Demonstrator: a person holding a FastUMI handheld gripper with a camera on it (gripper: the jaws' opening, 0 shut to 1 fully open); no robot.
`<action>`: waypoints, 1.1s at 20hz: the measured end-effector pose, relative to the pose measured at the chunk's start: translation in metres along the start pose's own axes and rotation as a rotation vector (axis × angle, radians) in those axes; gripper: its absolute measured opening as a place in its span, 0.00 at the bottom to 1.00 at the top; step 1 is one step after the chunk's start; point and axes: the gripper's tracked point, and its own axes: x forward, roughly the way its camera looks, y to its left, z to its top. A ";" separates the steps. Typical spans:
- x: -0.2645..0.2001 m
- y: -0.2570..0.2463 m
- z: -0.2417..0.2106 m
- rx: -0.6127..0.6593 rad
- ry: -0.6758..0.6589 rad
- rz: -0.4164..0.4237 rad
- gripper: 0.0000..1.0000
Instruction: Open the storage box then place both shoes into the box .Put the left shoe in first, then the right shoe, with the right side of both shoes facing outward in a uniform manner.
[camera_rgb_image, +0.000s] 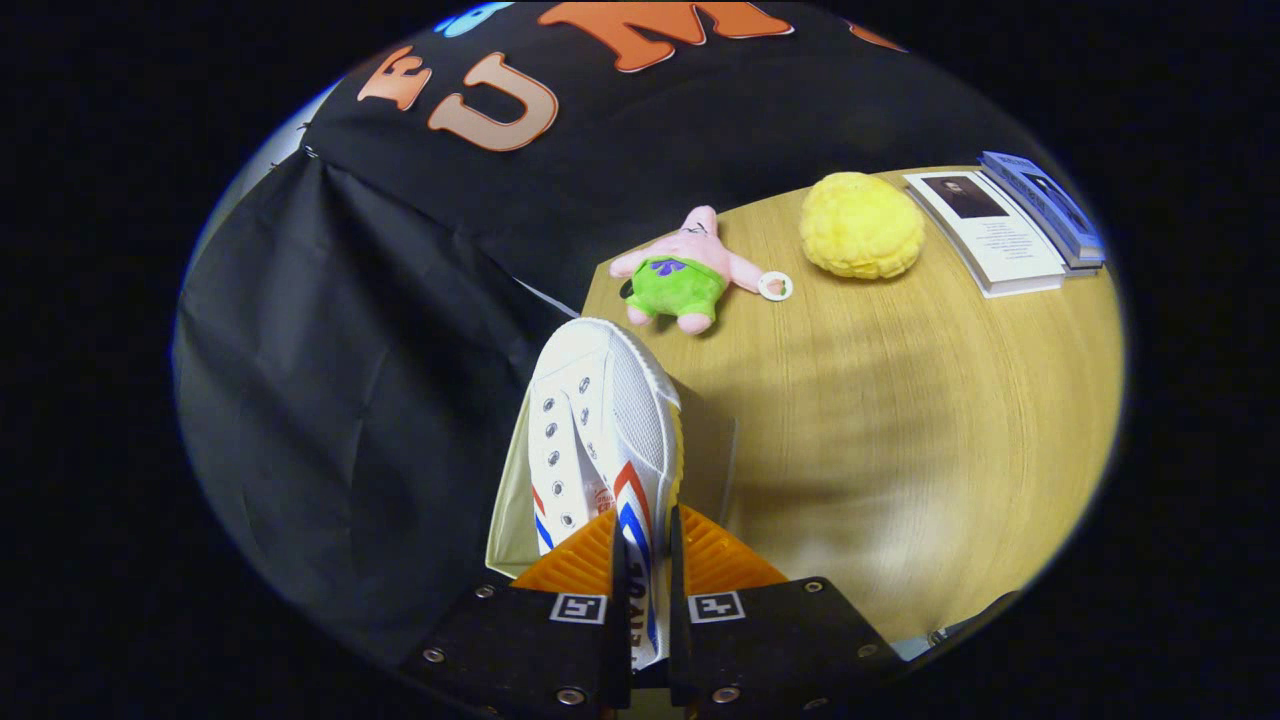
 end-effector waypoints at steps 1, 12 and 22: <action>0.005 0.008 0.002 -0.010 -0.003 -0.001 0.15; 0.064 0.035 -0.037 -0.066 0.124 -0.112 0.15; 0.077 0.032 -0.057 0.117 0.150 -0.232 0.15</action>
